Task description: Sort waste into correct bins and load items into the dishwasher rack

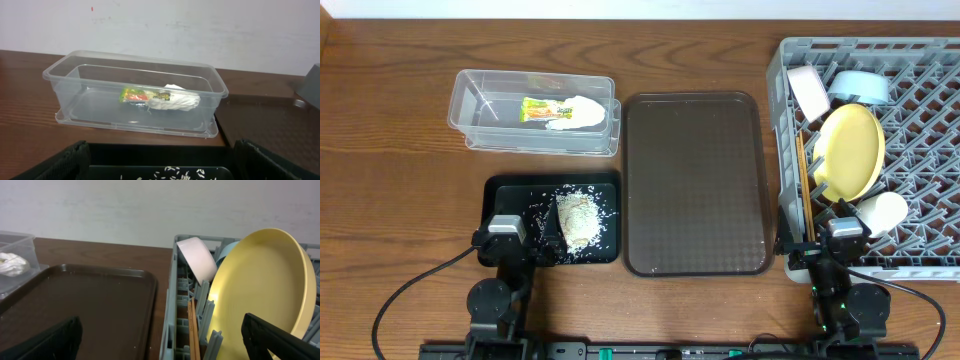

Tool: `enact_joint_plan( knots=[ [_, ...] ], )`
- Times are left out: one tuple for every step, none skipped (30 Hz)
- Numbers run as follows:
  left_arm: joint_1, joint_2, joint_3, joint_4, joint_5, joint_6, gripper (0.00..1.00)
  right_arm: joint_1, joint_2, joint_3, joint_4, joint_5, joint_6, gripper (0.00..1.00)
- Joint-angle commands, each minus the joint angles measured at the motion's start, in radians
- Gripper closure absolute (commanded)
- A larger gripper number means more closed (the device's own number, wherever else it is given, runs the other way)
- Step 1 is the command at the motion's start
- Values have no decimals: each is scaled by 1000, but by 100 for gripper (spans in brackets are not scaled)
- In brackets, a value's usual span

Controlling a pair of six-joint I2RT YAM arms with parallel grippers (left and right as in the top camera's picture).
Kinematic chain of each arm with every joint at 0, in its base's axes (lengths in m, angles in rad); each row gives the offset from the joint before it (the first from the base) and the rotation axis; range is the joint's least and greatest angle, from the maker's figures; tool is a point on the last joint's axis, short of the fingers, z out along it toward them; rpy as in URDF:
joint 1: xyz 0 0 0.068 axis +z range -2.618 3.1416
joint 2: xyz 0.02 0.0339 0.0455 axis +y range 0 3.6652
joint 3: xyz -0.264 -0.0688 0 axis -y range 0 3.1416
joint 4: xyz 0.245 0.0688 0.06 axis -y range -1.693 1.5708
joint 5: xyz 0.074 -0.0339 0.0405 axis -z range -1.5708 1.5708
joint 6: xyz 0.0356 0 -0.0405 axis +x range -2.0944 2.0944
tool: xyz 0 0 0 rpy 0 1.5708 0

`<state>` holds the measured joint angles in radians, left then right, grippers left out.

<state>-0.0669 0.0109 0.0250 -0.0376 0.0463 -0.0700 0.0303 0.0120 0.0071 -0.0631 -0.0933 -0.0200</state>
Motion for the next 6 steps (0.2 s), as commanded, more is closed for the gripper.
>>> enact_joint_plan(
  knots=[
    [5,-5,-21,-29,2,17,6,-10,-7,-2,-3,-5,-15,1],
    [5,-5,-21,-29,2,17,6,-10,-7,-2,-3,-5,-15,1],
    [5,-5,-21,-29,2,17,6,-10,-7,-2,-3,-5,-15,1],
    [5,-5,-21,-29,2,17,6,-10,-7,-2,-3,-5,-15,1],
    [5,-5,-21,-29,2,17,6,-10,-7,-2,-3,-5,-15,1],
    [5,-5,-21,-29,2,17,6,-10,-7,-2,-3,-5,-15,1]
  ],
)
